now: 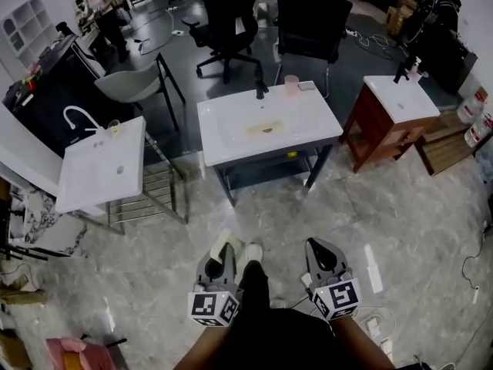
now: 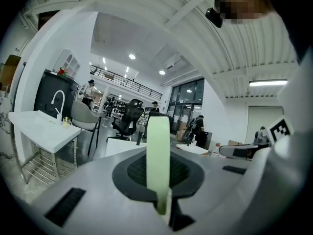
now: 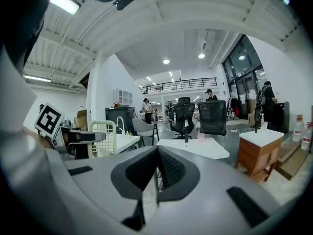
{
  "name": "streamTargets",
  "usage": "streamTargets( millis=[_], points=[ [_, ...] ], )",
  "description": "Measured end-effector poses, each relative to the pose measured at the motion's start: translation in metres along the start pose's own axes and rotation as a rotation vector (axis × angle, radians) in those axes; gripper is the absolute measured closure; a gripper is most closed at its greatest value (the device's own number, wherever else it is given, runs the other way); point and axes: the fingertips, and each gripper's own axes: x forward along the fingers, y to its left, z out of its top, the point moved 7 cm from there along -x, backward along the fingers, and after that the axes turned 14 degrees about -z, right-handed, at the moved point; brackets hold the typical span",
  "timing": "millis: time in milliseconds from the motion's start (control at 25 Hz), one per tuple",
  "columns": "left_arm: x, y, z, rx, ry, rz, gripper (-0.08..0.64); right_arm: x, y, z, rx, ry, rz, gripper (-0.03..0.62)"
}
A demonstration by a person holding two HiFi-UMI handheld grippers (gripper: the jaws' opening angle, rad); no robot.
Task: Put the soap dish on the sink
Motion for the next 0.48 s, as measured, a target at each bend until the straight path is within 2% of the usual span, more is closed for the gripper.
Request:
streamTargets(
  millis=[280, 480],
  points=[
    [0.073, 0.070, 0.024, -0.016, -0.003, -0.008, 0.540, 0.096, -0.005, 0.021, -0.006, 0.051, -0.008, 0.594],
    [0.119, 0.126, 0.046, -0.039, -0.007, -0.012, 0.540, 0.169, 0.002, 0.047, -0.043, 0.049, 0.004, 0.594]
  ],
)
